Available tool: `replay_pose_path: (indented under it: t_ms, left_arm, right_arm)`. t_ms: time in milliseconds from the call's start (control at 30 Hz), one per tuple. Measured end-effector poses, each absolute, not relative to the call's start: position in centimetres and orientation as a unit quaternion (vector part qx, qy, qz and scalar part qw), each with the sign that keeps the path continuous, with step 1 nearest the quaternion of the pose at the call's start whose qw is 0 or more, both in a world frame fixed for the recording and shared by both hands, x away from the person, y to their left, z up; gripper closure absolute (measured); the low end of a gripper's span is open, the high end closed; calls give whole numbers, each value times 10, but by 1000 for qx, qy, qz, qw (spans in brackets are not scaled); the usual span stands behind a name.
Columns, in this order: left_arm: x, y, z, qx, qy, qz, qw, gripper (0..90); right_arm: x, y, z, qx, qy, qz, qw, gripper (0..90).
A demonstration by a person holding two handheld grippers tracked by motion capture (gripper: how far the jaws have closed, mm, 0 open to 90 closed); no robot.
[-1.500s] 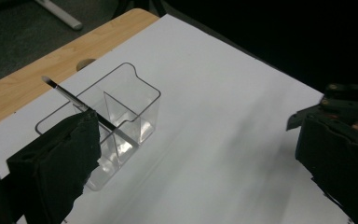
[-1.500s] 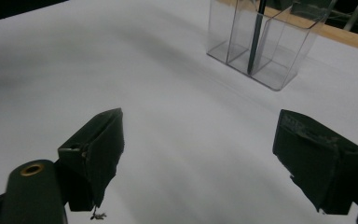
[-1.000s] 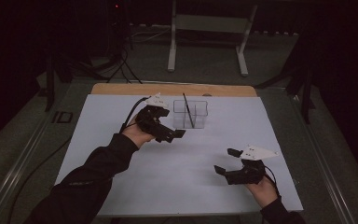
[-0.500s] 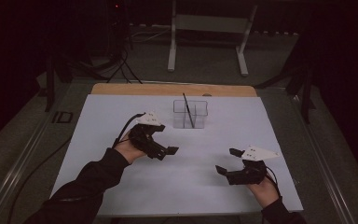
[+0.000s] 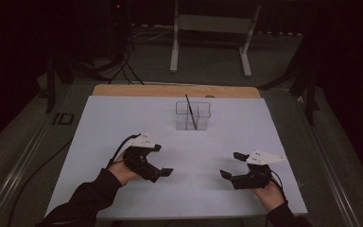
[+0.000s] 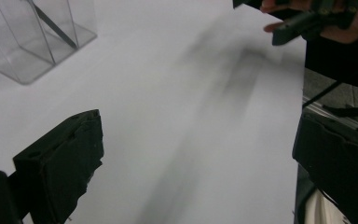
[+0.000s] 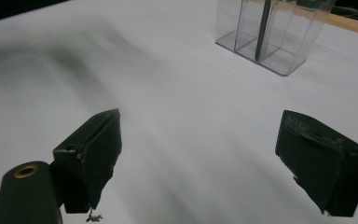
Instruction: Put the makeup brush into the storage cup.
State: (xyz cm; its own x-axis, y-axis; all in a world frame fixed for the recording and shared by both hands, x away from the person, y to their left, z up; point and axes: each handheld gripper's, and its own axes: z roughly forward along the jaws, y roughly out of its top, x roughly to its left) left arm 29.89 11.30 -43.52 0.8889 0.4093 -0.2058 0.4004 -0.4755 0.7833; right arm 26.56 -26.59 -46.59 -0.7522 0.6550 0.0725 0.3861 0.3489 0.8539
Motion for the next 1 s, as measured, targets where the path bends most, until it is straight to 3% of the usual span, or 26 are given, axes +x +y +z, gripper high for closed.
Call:
replay_pose_path:
  t_ms: [567, 1000]
  left_arm:
    - [273, 149, -470, 856, 258, -7, 447, 28]
    - [263, 183, -492, 845, 274, 17, 459, 28]
  right_arm:
    - [264, -264, -471, 316, 817, 464, 133, 143]
    - [260, -271, -478, 313, 824, 458, 119, 144]
